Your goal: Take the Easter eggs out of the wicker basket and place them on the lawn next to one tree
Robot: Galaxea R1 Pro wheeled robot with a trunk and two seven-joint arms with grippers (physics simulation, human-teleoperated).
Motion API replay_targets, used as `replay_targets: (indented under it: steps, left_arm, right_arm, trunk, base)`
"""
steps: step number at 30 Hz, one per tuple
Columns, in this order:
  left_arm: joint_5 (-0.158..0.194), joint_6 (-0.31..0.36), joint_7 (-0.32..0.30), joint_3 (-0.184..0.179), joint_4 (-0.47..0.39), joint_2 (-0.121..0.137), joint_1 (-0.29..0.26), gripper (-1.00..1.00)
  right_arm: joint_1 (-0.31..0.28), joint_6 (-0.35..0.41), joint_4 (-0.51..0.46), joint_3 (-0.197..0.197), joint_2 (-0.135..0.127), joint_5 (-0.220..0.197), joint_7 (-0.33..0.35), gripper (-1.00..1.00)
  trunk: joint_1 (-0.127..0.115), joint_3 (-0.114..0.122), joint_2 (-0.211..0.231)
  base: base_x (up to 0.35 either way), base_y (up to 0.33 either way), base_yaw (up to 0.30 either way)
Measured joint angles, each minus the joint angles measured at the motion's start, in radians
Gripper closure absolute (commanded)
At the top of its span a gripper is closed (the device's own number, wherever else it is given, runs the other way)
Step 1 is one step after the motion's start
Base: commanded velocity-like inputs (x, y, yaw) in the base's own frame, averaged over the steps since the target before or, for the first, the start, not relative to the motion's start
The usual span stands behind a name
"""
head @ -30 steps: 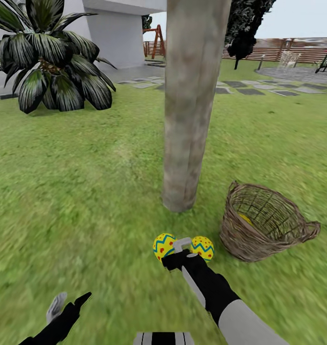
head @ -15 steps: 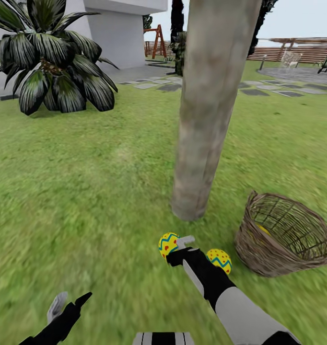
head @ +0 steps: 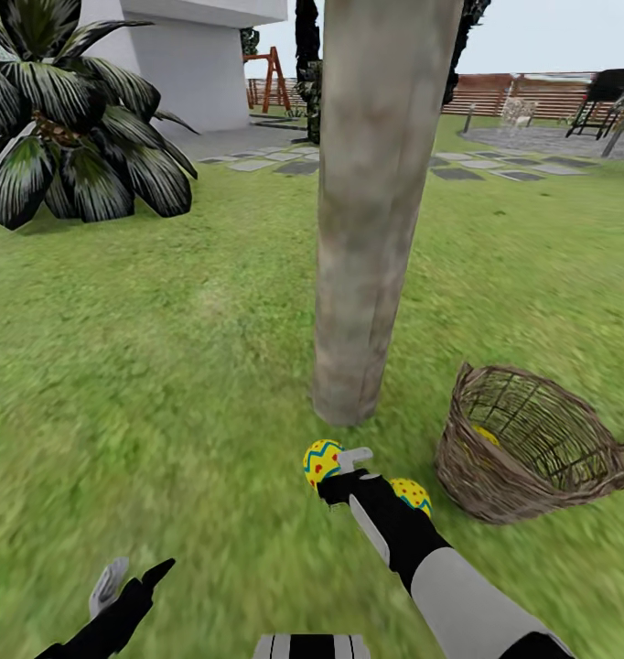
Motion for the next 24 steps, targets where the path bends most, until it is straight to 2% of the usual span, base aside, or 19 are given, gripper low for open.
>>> replay_targets:
  steps: [5, 11, 15, 19, 22, 24]
  left_arm:
    - [-0.002, -0.001, 0.000, 0.001, 0.000, -0.001, 0.000, -1.00]
    - [0.000, 0.005, 0.005, 0.000, 0.001, 0.003, 0.000, -1.00]
    - [0.002, 0.075, -0.002, -0.010, -0.017, 0.010, 0.000, -1.00]
    - [-0.002, 0.119, -0.009, -0.015, -0.086, 0.009, 0.001, -1.00]
    - [-0.005, 0.180, -0.008, -0.016, -0.148, 0.003, 0.001, -1.00]
    - [-0.006, 0.191, -0.009, -0.016, -0.163, 0.002, 0.005, -1.00]
  right_arm:
    - [0.000, -0.010, 0.000, 0.000, -0.001, 0.000, 0.000, 1.00]
    - [0.000, -0.010, 0.000, -0.001, -0.001, -0.001, -0.001, 1.00]
    - [0.000, -0.011, -0.004, -0.001, -0.002, -0.001, -0.001, 1.00]
    - [-0.001, -0.012, -0.003, -0.004, -0.002, -0.004, -0.001, 1.00]
    - [-0.007, -0.025, 0.003, -0.034, -0.001, -0.006, -0.014, 1.00]
    - [-0.021, -0.028, 0.020, -0.041, 0.000, -0.008, -0.041, 1.00]
  trunk:
    - [0.000, 0.000, 0.000]
    - [0.000, 0.000, 0.000]
    - [0.000, 0.000, 0.000]
    - [0.002, -0.015, -0.001]
    - [0.004, -0.027, -0.002]
    - [0.005, -0.035, -0.002]
  base:
    - [0.273, 0.000, -0.004]
    - [0.038, 0.000, 0.000]
    - [0.003, 0.000, 0.000]
    - [0.000, 0.000, 0.000]
    - [0.000, 0.000, 0.000]
    - [0.000, 0.000, 0.000]
